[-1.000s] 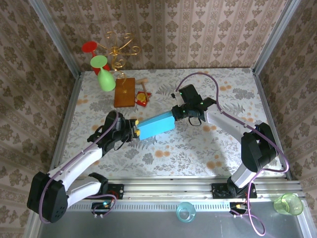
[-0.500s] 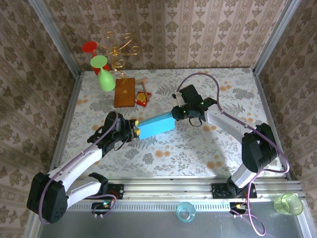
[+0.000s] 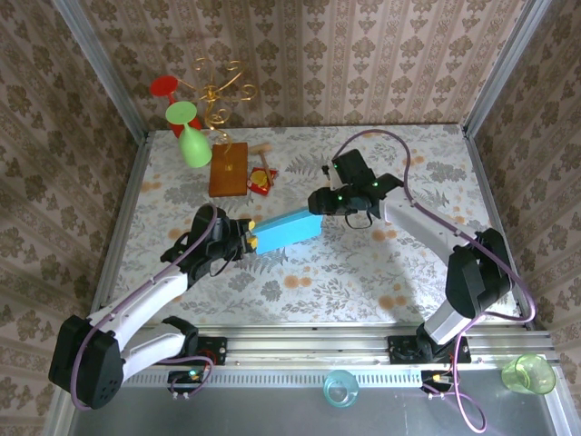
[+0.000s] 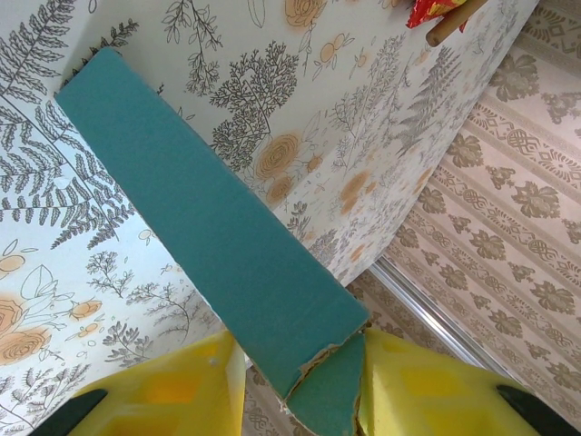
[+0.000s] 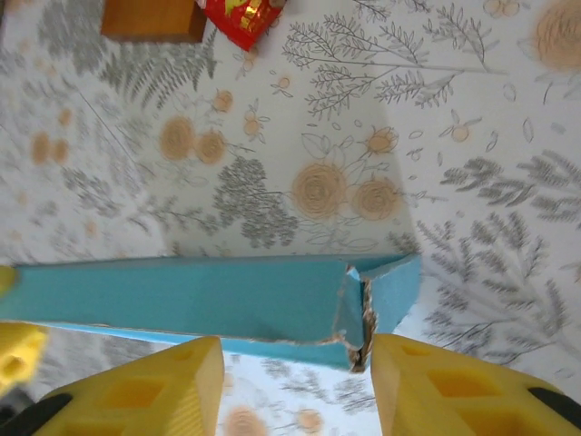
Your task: Fold the paper box
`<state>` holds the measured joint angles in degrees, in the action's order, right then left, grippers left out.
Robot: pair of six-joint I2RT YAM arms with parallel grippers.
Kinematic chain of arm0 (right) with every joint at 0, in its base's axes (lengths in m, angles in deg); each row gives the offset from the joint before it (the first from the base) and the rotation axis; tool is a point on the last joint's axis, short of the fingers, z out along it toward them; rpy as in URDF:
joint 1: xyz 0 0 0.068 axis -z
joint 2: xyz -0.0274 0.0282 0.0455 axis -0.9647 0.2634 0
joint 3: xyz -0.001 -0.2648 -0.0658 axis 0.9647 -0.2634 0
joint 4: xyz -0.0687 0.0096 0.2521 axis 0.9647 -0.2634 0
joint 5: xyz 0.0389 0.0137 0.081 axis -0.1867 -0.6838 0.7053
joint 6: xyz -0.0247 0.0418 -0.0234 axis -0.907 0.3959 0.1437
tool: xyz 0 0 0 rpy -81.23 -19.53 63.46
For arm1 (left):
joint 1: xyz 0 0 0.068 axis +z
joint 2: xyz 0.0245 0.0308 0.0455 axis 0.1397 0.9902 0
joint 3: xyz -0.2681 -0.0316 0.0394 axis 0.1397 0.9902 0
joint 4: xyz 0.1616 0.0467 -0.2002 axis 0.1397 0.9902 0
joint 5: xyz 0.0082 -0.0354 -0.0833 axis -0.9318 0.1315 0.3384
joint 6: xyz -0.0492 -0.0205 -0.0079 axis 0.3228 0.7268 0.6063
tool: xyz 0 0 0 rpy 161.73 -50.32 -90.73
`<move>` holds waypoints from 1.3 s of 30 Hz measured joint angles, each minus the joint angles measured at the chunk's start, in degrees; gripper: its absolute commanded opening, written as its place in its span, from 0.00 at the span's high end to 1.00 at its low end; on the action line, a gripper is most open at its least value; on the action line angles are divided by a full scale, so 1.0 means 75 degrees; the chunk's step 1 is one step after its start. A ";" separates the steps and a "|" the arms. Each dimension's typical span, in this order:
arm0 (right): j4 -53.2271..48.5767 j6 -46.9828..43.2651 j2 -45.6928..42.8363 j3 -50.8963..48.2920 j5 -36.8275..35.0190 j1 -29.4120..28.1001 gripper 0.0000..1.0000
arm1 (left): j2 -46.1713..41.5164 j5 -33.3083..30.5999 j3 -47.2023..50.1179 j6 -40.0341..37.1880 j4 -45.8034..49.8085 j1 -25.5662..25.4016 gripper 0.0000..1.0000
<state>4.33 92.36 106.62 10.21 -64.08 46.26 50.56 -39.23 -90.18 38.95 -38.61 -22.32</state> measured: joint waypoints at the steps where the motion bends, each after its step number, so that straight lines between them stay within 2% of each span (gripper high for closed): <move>1: -0.0003 0.0309 -0.0041 -0.0003 0.0102 0.0087 0.48 | 0.0000 -0.0003 0.0000 0.0000 0.0000 0.0000 0.65; 9: 0.0044 0.2827 -0.0114 -0.0233 0.0912 0.0938 0.45 | 0.0006 -0.0003 0.0000 0.0000 -0.0012 0.0000 0.65; 13: 0.0501 0.4162 -0.0111 -0.0656 0.1510 0.0973 0.45 | 0.0006 -0.0003 0.0000 -0.0003 -0.0017 0.0000 0.65; 18: 0.0656 0.5170 -0.0082 -0.0720 0.2020 0.0962 0.44 | 0.0006 -0.0003 0.0000 0.0000 -0.0017 0.0000 0.65; 25: 0.0994 0.5890 0.0096 -0.0915 0.2416 0.0962 0.45 | 0.0006 -0.0003 0.0000 -0.0003 -0.0023 0.0000 0.65; 35: 0.1632 0.6353 0.0306 -0.1230 0.2637 0.0962 0.58 | 0.0012 -0.0003 0.0000 -0.0003 -0.0029 0.0000 0.66; 39: 0.1883 0.6470 0.0306 -0.1320 0.2681 0.0962 0.63 | 0.0020 -0.0003 0.0000 -0.0006 -0.0044 0.0000 0.63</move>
<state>18.45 140.88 108.91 0.30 -43.97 53.47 50.71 -39.25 -90.18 38.91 -38.94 -22.32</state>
